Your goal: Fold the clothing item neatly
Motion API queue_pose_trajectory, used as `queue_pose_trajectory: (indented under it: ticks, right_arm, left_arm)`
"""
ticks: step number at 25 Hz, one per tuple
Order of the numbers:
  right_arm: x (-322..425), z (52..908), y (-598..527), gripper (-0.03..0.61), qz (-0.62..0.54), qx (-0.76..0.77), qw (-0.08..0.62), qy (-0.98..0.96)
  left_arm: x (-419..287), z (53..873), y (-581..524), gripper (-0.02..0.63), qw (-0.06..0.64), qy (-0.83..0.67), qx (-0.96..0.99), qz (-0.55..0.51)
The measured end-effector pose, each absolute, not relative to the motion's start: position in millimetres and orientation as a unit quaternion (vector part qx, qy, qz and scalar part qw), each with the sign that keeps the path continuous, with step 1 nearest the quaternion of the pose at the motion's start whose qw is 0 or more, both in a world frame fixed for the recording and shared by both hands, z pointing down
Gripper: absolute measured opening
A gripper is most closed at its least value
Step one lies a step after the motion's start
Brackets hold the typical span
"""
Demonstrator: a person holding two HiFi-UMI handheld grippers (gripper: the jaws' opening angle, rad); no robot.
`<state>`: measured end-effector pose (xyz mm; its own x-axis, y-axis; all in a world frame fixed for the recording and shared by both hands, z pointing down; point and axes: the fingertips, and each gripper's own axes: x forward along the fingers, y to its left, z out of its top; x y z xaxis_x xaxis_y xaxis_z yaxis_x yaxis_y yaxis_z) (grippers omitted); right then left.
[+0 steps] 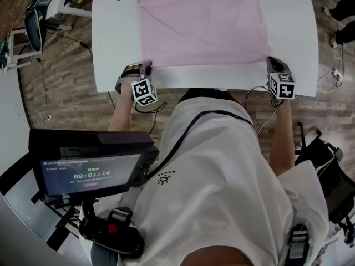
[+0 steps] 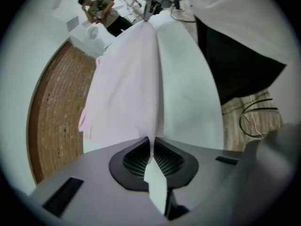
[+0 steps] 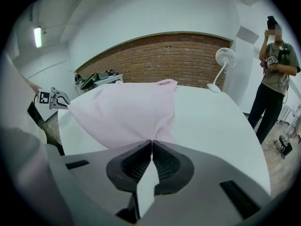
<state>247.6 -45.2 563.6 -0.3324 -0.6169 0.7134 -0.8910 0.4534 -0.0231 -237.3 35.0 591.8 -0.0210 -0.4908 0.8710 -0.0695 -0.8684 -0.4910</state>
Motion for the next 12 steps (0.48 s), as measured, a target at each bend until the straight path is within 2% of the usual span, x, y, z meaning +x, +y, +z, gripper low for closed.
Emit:
queue_pose_trajectory:
  ticks: [4,12]
  right_arm:
    - [251,570,-32,0.015,0.223,0.468,0.338,-0.786]
    - [246,590,-3,0.017,0.247,0.434,0.359,-0.788]
  left_arm:
    - [-238,602,49,0.026,0.161,0.122,-0.684,-0.701]
    - [-244,619,74,0.026,0.121,0.14,-0.689,-0.7]
